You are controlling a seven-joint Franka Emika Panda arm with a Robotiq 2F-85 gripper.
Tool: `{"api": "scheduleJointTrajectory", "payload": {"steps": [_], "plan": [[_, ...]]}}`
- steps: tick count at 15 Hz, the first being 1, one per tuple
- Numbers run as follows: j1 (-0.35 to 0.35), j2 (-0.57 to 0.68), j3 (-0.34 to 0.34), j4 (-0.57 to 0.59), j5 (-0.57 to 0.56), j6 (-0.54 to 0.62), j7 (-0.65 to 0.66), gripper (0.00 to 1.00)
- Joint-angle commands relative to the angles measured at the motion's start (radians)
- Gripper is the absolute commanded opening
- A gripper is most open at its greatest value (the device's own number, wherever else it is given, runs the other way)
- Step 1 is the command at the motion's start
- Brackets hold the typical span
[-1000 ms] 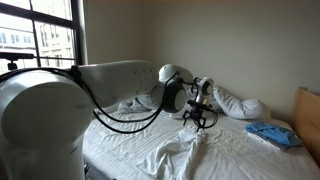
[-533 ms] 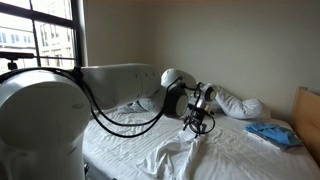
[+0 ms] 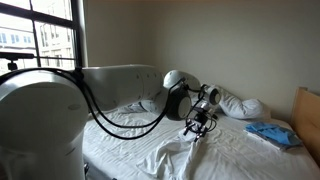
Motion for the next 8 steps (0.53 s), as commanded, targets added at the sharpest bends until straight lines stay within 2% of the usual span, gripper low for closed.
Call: {"api": "scheduleJointTrajectory", "payload": {"steps": [1,4,8], "plan": [[-0.038,-0.001,0.012,-0.014,0.022,-0.102,0.049,1.00],[-0.051,0.003,0.023,-0.044,0.034,-0.153,0.022,1.00],[-0.055,0.010,0.041,-0.098,0.075,-0.134,0.018,1.00]]}}
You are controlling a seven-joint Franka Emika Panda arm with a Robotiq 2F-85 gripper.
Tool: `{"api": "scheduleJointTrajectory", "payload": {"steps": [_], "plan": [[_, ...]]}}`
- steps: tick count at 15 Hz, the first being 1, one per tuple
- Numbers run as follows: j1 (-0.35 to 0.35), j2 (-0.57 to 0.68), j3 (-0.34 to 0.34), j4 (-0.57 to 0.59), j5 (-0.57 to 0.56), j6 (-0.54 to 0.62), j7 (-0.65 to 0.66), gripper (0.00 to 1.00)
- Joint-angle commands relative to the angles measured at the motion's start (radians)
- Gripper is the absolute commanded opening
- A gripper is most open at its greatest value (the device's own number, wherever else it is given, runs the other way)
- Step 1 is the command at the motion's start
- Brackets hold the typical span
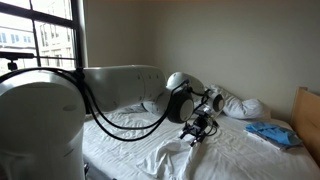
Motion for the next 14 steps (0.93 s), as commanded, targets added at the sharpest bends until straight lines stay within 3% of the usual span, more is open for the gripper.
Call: {"api": "scheduleJointTrajectory", "payload": {"steps": [1,8,14], "plan": [[-0.016,0.001,0.019,-0.059,0.048,0.009,0.000,1.00],[-0.021,0.007,-0.026,-0.131,0.031,0.089,-0.009,1.00],[0.000,0.009,-0.070,-0.168,-0.026,0.246,-0.080,1.00]]}}
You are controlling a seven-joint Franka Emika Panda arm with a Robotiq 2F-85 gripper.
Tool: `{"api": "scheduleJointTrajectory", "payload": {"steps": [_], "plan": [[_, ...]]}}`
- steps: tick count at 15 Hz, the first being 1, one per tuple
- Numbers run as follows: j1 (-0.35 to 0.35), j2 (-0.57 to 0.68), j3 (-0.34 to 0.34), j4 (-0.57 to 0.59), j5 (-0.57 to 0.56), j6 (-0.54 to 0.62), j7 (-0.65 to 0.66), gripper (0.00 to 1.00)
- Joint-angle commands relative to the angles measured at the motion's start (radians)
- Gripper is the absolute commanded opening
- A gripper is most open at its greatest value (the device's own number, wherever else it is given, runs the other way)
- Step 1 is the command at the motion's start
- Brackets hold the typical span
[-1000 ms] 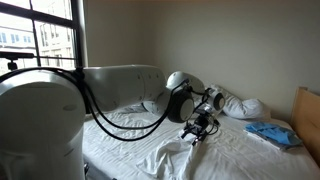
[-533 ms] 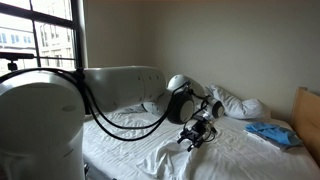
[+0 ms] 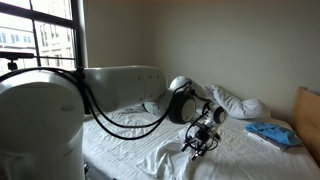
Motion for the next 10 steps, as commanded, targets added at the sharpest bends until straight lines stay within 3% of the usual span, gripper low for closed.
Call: {"api": "scheduleJointTrajectory", "payload": {"steps": [1,4,5,6,10], "plan": [[0.019,0.000,-0.032,-0.018,-0.051,0.098,-0.062,1.00],[0.031,0.000,-0.047,-0.012,-0.092,0.175,-0.078,1.00],[0.034,0.000,-0.049,-0.013,-0.102,0.194,-0.085,0.75],[0.035,0.000,-0.047,-0.014,-0.109,0.212,-0.092,0.74],[0.032,0.000,-0.019,-0.029,-0.101,0.315,-0.156,0.46]]}}
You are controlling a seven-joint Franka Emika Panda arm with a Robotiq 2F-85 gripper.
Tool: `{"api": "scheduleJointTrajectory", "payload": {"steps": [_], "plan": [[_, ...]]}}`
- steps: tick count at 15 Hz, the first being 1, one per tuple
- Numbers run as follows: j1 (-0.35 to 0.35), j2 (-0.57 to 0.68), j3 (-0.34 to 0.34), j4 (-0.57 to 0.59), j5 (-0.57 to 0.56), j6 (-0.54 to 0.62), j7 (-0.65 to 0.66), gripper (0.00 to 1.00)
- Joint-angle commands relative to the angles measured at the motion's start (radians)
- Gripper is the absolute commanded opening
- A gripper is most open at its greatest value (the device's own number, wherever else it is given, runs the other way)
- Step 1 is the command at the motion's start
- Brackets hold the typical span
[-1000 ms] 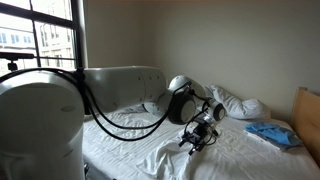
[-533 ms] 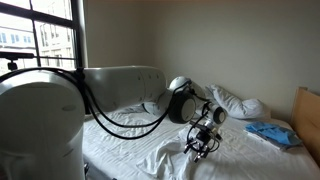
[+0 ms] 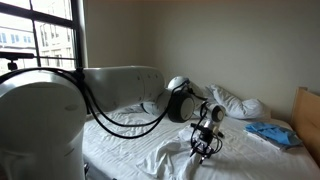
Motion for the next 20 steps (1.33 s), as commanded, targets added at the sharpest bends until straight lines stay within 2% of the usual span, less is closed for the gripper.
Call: {"api": "scheduleJointTrajectory", "payload": {"steps": [1,6,8,9,13,20], "plan": [[0.002,0.000,0.017,-0.025,-0.004,0.099,-0.087,0.41],[0.005,0.000,0.039,-0.022,0.001,0.145,-0.172,0.09],[0.014,-0.001,0.043,-0.008,-0.001,0.134,-0.189,0.05],[0.023,-0.033,0.046,-0.049,-0.001,0.148,-0.194,0.02],[0.075,-0.077,0.065,-0.052,-0.007,0.151,-0.238,0.05],[0.156,-0.134,0.082,-0.051,-0.002,0.099,-0.299,0.04]]}}
